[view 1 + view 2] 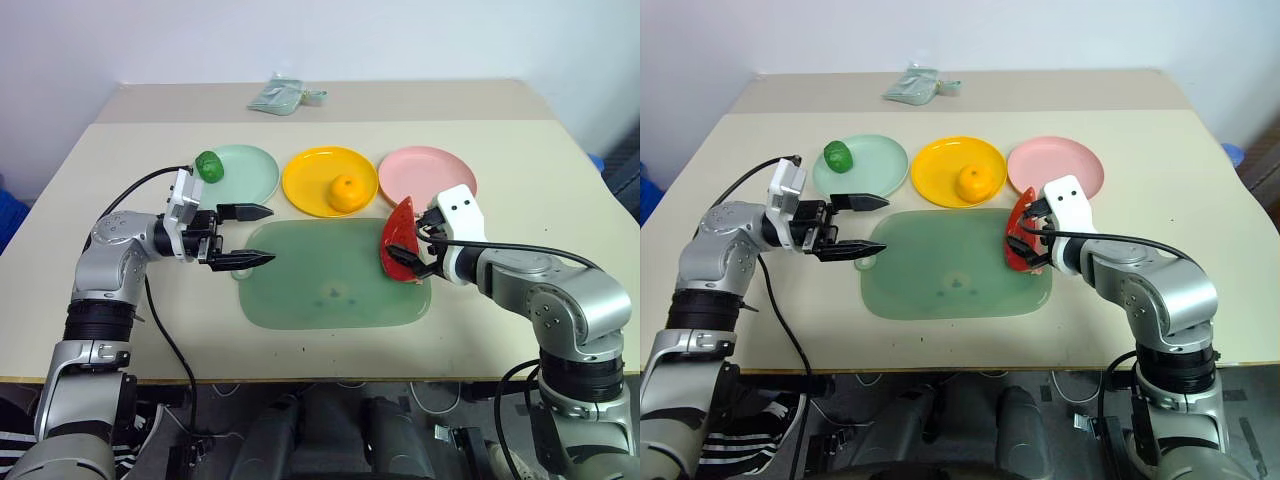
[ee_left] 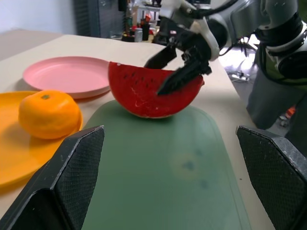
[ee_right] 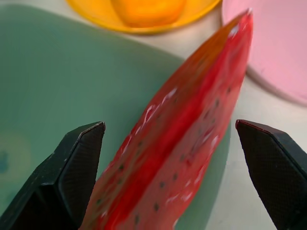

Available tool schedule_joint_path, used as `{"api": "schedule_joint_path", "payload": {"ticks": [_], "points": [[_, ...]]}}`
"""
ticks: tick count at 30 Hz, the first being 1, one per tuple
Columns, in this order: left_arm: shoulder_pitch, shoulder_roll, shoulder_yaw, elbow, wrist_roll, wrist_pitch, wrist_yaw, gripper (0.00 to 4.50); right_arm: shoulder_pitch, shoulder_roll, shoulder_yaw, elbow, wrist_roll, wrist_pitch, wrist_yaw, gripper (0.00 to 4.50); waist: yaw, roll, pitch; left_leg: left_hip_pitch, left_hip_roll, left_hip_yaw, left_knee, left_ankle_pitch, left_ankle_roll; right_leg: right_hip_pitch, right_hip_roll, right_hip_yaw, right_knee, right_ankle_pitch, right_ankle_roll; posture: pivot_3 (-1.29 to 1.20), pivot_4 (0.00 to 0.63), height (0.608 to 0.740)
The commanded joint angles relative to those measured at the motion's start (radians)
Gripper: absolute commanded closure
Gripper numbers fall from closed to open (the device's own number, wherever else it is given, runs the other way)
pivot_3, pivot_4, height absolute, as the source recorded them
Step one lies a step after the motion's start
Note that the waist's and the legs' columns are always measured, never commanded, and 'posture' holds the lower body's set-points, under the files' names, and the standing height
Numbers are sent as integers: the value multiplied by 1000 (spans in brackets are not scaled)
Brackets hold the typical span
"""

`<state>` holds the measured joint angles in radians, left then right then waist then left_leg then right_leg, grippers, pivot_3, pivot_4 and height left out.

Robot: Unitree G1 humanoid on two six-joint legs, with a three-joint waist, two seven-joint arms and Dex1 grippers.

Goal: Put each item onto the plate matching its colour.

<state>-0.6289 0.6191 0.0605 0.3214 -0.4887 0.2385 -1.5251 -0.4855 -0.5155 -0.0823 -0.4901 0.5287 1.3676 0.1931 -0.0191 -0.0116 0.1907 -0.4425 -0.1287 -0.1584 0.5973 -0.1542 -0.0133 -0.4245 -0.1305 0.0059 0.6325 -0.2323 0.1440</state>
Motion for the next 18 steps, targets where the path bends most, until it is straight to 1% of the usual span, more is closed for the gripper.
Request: {"api": "schedule_joint_path", "payload": {"ticks": [1,2,4,6,9,14,16,18], "points": [[7,18,18,-47,-20,2,1,0,-6,15,-10,-4,-12,-11,2,859,0,0,0,0,0,0,0,0,0,0,0,0,0,0,0,0,150,740],[9,18,20,-55,-26,12,5,0,-4,13,-3,-1,-15,-14,8,1204,1,0,0,0,0,0,0,0,0,0,0,0,0,0,0,0,150,740],[13,16,22,-69,-30,17,12,0,-1,11,8,1,-16,-17,18,2285,1,0,0,0,0,0,0,0,0,0,0,0,0,0,0,0,150,740],[17,16,24,-79,-32,20,15,0,1,9,11,0,-17,-20,26,3234,1,0,0,0,0,0,0,0,0,0,0,0,0,0,0,0,150,740],[21,15,25,-86,-36,31,24,0,-15,-35,17,-1,-27,-53,60,3234,1,0,0,0,0,0,0,0,0,0,0,0,0,0,0,0,150,740],[7,0,28,-79,-41,30,47,0,-62,-104,-27,36,-15,-130,144,3234,2,0,0,0,0,1,0,0,0,0,0,0,0,0,0,0,150,740],[4,-6,25,-81,-45,34,52,0,-71,-124,-37,59,-15,-151,167,3521,2,0,0,0,0,1,0,0,0,0,0,0,0,0,0,0,150,740],[1,-10,24,-82,-46,30,57,0,-72,-151,-26,70,-21,-188,203,3583,2,0,0,0,0,1,0,0,0,0,0,0,0,0,0,0,150,740]]}}
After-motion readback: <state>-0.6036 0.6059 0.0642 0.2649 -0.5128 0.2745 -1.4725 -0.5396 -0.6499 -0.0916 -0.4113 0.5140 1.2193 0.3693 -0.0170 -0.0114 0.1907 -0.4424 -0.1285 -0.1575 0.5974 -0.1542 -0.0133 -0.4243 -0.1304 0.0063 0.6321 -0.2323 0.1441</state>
